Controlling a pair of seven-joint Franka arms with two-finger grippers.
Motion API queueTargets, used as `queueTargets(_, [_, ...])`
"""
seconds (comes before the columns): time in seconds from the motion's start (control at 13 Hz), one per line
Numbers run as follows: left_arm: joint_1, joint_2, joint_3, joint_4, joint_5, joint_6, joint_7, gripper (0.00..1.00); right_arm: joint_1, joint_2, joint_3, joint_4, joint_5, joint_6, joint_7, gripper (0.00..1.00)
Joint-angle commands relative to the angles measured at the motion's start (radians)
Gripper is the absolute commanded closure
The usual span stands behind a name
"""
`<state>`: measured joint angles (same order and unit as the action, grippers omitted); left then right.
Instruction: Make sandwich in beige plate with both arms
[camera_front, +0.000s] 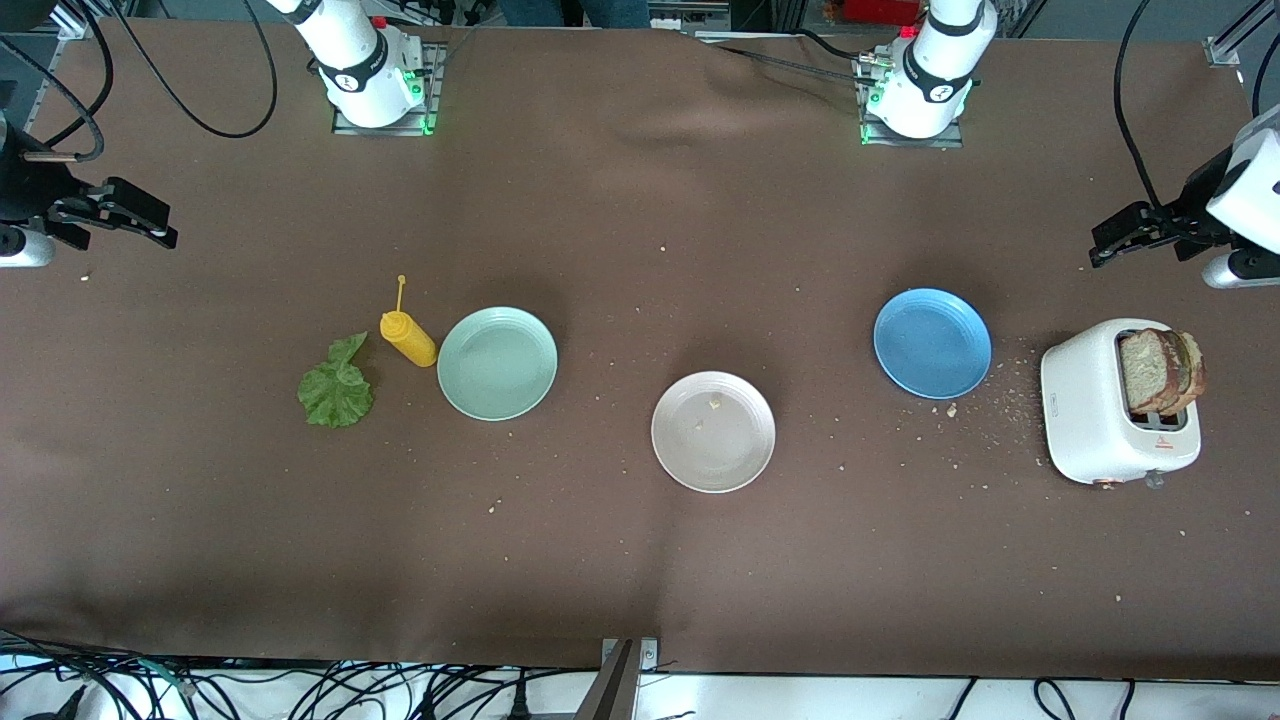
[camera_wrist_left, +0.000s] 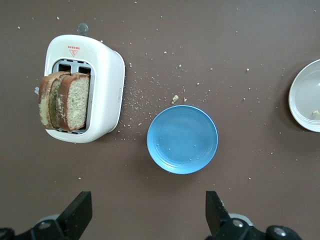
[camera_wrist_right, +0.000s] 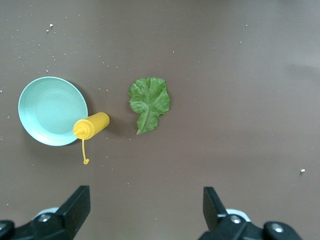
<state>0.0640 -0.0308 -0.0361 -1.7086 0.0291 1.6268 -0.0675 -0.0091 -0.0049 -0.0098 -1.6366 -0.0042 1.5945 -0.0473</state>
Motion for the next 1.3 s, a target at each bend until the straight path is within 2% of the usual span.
queueTargets(0.0, [0.002, -0.001, -0.002, 0.014, -0.037, -0.001, 0.028, 0.00, -0.003, -0.003, -0.001, 0.004, 0.020, -0.011, 0.004, 0.00])
queueTargets(1.23, [-0.003, -0.001, -0.002, 0.012, -0.052, -0.001, 0.029, 0.00, -0.005, 0.014, -0.001, 0.004, 0.018, -0.021, 0.001, 0.00])
